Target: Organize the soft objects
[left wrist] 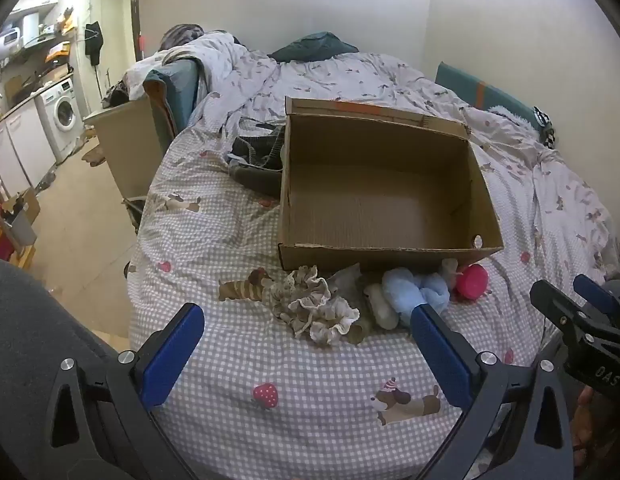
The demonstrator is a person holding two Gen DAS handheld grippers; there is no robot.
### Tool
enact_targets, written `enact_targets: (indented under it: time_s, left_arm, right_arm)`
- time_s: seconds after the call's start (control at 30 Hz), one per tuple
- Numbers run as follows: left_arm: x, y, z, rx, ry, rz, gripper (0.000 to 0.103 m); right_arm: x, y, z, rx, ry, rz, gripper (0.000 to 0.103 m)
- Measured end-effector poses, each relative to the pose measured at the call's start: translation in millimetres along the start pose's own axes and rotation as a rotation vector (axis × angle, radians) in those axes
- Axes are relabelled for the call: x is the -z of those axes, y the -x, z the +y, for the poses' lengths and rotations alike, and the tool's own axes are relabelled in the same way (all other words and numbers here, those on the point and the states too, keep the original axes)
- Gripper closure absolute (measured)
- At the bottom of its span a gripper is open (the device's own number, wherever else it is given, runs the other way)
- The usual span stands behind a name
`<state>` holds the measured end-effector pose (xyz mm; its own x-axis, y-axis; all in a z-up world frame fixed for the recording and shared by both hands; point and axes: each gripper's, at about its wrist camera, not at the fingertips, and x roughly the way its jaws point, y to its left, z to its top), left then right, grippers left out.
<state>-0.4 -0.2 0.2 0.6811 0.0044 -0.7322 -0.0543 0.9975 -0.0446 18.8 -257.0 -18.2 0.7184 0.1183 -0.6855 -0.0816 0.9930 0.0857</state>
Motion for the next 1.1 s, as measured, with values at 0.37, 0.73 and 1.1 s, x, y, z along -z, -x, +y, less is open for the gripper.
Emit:
enact_targets:
  time_s: [0.37, 0.73, 1.1]
  left_arm:
    - [1.4, 5.5, 1.1, 0.0, 0.01, 0.008, 0.0]
    - [0.9, -1.1, 4.3, -0.001, 0.014, 0.014, 0.0]
    - [1.3, -3.0, 5.2, -0.007, 0.021, 0.012, 0.0]
  right_arm:
    - [-0.1, 0.0, -0.4, 0.002, 0.001, -0.004, 0.0]
    - [-0.1, 0.2, -1.0, 0.0, 0.0, -0.005, 0.0]
    - [-0.1, 0.3, -0.6, 0.0, -0.006, -0.003, 0.0]
